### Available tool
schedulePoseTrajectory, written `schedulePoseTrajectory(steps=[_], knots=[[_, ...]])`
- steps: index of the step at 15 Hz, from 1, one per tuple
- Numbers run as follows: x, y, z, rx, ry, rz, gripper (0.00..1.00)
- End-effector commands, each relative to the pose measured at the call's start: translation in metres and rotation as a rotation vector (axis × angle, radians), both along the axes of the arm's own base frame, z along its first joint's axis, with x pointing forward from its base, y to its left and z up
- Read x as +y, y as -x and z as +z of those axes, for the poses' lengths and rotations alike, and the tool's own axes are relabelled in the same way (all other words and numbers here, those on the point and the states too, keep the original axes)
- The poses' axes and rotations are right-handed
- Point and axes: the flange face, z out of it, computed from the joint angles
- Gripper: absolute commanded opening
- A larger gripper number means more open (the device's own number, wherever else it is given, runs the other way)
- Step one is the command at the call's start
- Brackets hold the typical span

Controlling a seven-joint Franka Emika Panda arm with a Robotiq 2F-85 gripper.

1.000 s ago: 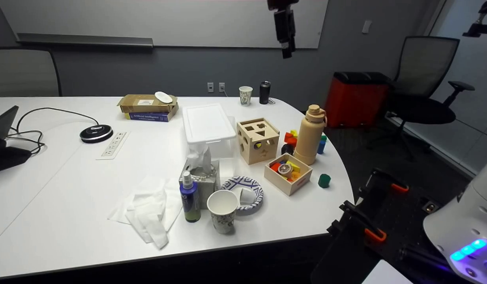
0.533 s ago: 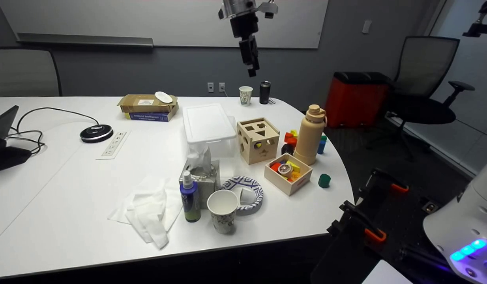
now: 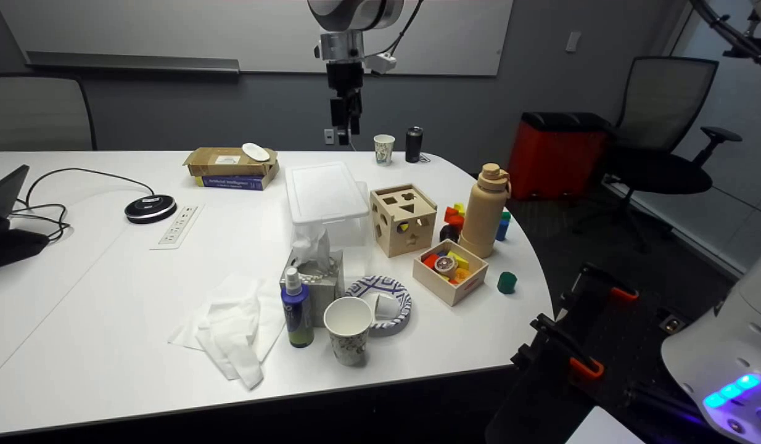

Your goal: Position the white lid correctly

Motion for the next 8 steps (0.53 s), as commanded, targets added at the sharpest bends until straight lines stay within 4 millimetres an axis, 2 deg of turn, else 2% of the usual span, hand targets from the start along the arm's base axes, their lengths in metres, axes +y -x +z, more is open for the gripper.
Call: schedulePoseTrajectory(steps=[1,5,8], knots=[[0.0,-0.022,-0.032,-0.052,-0.042,-0.021,1.0],[-0.002,-0.025,-0.088,-0.04,-0.036,-0.012,1.0],[-0.006,-0.017,-0.125,-0.001,-0.025,-0.007,1.0]])
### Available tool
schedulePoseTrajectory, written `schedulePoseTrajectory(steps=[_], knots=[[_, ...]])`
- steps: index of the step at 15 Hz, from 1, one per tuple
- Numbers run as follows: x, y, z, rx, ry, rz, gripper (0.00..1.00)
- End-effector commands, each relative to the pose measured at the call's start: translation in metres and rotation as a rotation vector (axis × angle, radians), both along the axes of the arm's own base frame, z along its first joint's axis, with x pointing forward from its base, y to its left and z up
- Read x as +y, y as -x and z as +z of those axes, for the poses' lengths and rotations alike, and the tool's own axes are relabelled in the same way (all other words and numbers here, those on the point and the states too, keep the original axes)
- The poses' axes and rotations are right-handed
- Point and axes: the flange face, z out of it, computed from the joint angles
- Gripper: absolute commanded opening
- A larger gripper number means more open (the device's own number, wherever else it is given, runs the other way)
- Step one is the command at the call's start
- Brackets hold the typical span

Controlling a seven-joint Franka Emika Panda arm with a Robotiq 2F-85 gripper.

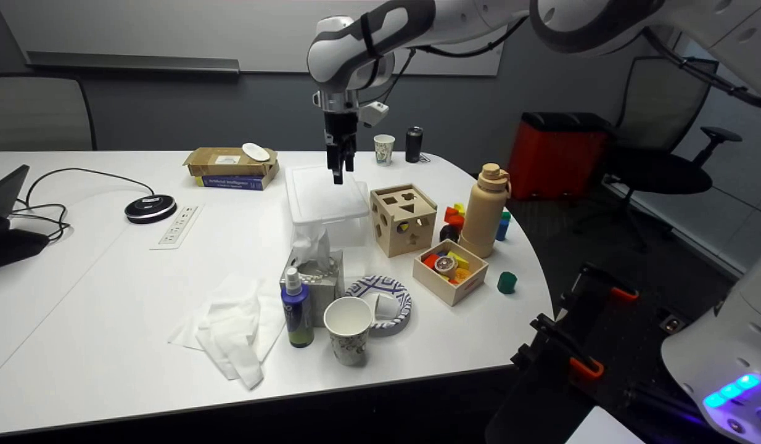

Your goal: Position the white lid correctly

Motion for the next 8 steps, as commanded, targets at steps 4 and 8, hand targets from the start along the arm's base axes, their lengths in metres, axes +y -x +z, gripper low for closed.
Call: schedulePoseTrajectory(steps=[4,8], knots=[[-0.001,0.011,-0.045,0.052,0.003,0.028,1.0],[0.003,0.017,-0.055,0.068,-0.001,0.038,1.0]])
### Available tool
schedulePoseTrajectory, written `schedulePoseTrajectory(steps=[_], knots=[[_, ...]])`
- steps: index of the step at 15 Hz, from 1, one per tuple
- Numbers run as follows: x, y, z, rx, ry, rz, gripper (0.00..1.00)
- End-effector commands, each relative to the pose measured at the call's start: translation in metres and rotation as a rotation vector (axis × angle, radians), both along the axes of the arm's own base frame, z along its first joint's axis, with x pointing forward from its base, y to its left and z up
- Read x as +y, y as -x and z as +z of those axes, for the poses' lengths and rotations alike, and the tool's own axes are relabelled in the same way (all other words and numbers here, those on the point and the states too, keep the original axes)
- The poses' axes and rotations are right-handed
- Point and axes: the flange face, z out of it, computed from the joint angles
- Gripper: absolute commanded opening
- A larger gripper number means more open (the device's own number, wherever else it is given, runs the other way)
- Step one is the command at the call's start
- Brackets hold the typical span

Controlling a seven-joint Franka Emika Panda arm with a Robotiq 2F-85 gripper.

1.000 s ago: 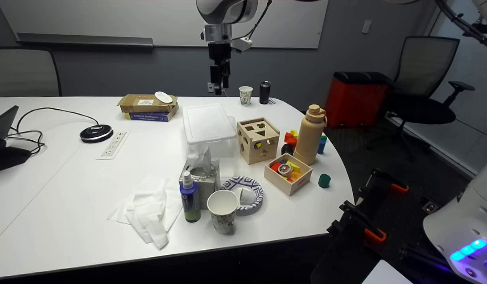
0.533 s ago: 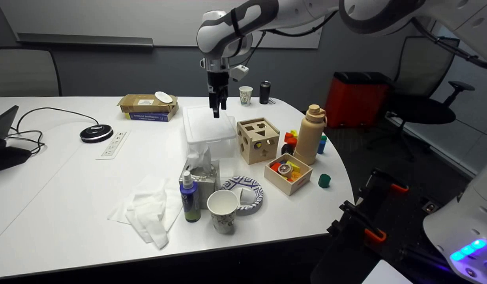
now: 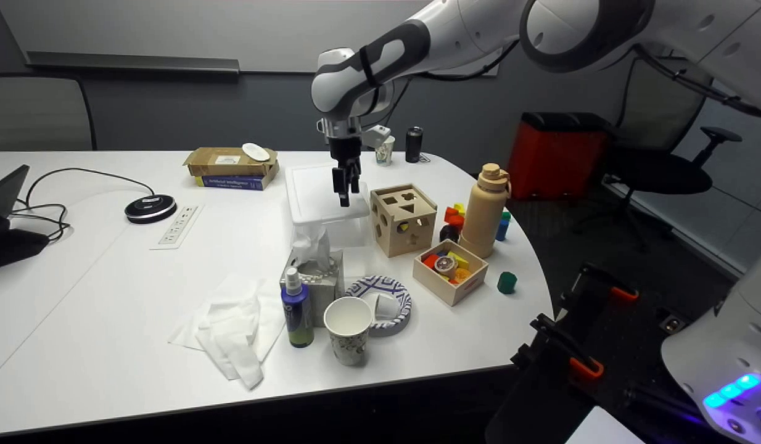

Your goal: Position the white lid correctly

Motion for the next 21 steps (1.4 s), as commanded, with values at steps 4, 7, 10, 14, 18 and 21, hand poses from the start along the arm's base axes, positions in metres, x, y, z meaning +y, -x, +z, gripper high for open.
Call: schedulePoseTrajectory(steps=[4,7,10,14,18,21], knots=[[0.002,0.016,-0.014,0.03,-0.007,0.031,1.0],[0.005,0.025,-0.025,0.065,-0.01,0.03,1.0],[0.008,0.041,-0.034,0.115,-0.015,0.035,1.0],[0.021,0.059,-0.04,0.176,-0.036,0.044,1.0],[0.035,0.074,-0.037,0.213,-0.053,0.06,1.0],[0.042,0.081,-0.033,0.236,-0.058,0.068,1.0]])
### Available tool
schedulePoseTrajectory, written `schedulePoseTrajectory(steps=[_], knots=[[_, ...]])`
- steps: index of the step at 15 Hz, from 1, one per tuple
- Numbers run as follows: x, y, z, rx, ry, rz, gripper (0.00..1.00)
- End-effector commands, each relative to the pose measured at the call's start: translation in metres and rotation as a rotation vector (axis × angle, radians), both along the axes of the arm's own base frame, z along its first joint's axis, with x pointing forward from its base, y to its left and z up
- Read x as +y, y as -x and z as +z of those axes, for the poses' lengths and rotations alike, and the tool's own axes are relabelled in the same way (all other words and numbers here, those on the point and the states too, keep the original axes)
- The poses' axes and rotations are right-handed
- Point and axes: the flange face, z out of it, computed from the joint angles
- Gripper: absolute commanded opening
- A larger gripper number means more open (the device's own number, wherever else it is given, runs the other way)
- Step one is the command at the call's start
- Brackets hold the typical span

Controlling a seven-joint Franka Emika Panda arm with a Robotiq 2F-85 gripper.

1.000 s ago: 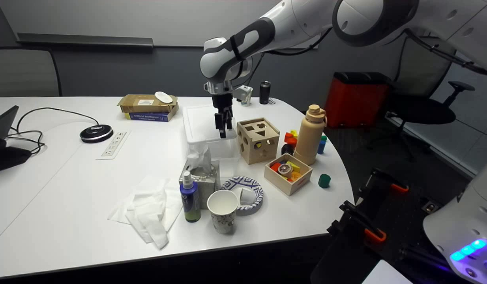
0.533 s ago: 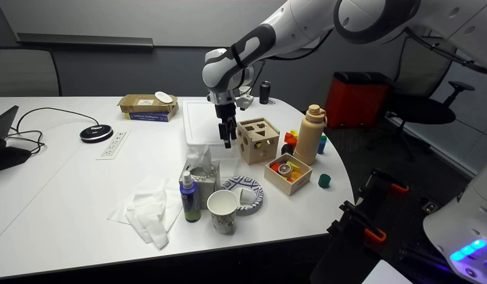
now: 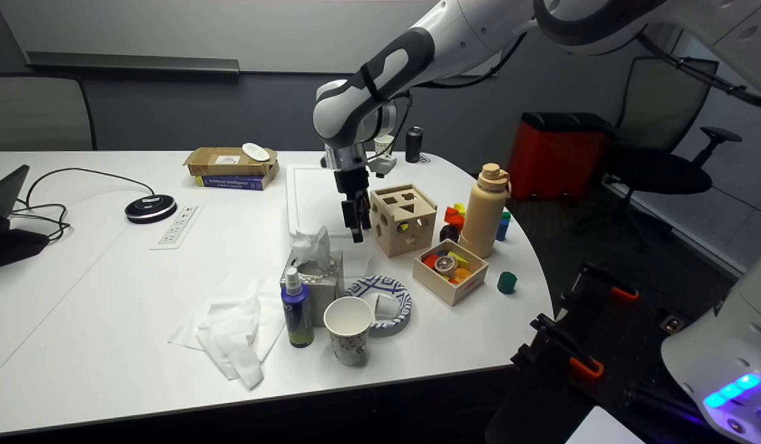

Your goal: Position the white lid correctly

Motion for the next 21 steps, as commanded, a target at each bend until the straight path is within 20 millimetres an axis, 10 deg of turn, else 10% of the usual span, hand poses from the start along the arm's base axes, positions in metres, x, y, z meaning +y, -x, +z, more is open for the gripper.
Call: schedulePoseTrajectory(steps=[1,21], knots=[[0.003,0.018,0.018,0.043,-0.013,0.015,1.0],[0.016,0.003,0.078,-0.116,-0.03,0.111,1.0]])
